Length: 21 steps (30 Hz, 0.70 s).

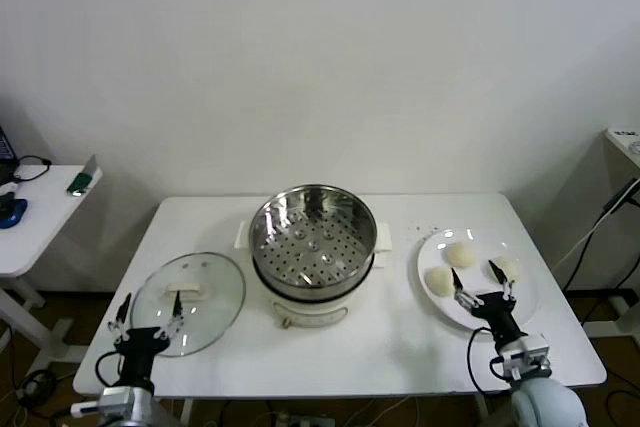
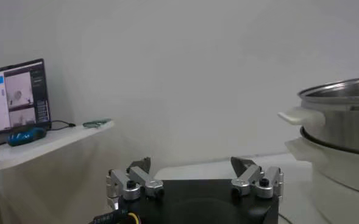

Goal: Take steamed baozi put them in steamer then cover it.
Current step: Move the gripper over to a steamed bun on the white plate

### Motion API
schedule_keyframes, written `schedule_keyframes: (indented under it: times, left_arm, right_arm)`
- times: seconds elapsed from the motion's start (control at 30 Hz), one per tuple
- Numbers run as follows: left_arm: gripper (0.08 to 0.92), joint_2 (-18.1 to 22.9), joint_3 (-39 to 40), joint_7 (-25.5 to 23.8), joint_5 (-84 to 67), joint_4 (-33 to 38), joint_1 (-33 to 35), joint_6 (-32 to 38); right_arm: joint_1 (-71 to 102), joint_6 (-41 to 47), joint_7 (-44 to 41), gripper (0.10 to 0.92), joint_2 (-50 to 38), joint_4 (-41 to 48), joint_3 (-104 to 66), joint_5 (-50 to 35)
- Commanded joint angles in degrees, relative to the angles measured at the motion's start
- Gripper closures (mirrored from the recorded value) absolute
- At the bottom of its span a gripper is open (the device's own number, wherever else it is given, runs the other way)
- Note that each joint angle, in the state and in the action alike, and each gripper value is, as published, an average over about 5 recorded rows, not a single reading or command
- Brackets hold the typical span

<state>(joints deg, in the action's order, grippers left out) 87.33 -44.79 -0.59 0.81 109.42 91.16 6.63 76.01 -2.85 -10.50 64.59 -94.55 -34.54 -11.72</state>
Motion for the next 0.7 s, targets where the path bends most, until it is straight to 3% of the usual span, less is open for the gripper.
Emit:
schedule_keyframes:
  times: [0.03, 0.2, 0.37, 0.57, 0.7]
  left_arm:
    - [0.177, -0.43, 0.08, 0.74, -0.11, 0.27, 0.11, 0.41]
    - [0.177, -0.91, 0.79, 1.27, 0.05, 0.59, 0.24, 0.35]
    - [0.177, -1.32, 1.52, 1.54, 0.1, 0.71, 0.61, 0.64]
    - [0.177, -1.54, 1.69, 1.62, -0.37, 0.54, 1.18, 1.01]
    - [0.177, -1.84, 1.48, 1.95, -0.91, 0.01, 1.3, 1.14]
  right_arm:
    - [-1.9, 3.02, -2.34, 0.203, -3.02, -0.07, -0.26, 0.61]
    - [-8.83, 9.42, -14.16, 0.203, -14.99, 3.52, 3.55, 3.91]
    - [-21.89, 10.26, -26.46, 0.203, -26.42, 12.49, 14.92, 6.48]
    - [-41.34, 7.78, -42.99, 0.203, -32.93, 22.5, 32.25, 11.32]
    - [-53.79, 6.49, -49.5, 0.203, -33.58, 27.91, 44.39, 15.84]
